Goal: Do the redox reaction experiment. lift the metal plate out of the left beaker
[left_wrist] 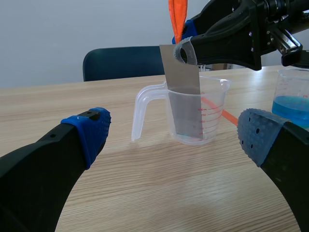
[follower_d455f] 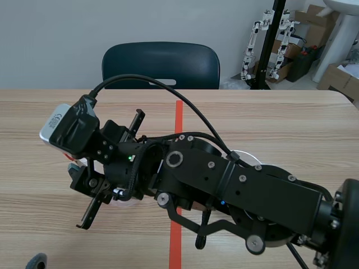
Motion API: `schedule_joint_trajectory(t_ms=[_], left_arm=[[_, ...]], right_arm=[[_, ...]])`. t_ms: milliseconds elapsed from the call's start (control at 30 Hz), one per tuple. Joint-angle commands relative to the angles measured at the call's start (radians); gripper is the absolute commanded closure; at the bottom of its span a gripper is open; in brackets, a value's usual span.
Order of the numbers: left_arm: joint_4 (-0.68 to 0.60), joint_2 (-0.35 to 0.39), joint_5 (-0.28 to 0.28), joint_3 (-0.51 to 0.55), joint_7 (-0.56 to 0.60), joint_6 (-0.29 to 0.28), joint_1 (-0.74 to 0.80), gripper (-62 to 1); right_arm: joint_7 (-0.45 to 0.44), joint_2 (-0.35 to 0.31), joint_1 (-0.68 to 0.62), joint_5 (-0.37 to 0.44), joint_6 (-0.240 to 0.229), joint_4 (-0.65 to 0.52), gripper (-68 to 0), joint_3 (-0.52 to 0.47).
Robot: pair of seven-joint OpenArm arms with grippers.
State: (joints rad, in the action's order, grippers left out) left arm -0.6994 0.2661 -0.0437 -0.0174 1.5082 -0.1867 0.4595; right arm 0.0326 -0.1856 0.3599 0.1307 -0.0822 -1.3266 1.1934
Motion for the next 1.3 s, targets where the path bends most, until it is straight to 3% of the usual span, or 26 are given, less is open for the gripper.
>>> schedule_joint_trajectory(t_ms=[0,467,833,1133,1267], left_arm=[[-0.006,-0.002,0.008,0.007,0.046,-0.003,0.003,-55.1],[-0.006,-0.002,0.008,0.007,0.046,-0.003,0.003,-55.1],[-0.006,-0.002,0.008,0.007,0.046,-0.003,0.003,-55.1],[-0.006,-0.002,0.008,0.007,0.046,-0.003,0.003,-55.1],[-0.006,-0.002,0.008,0.007,0.046,-0.003,0.003,-55.1]], right_arm=[[-0.008,0.011,0.026,0.004,0.008,-0.018,-18.1,-0.001],[0.005,0.011,0.026,0.004,0.008,-0.018,-0.5,-0.001],[0.017,0.005,0.025,0.009,0.008,-0.019,-0.4,-0.004],[0.003,-0.033,0.025,0.2,0.0,-0.019,-0.4,-0.042],[0.006,-0.05,0.025,0.299,-0.092,-0.02,-0.4,-0.08]])
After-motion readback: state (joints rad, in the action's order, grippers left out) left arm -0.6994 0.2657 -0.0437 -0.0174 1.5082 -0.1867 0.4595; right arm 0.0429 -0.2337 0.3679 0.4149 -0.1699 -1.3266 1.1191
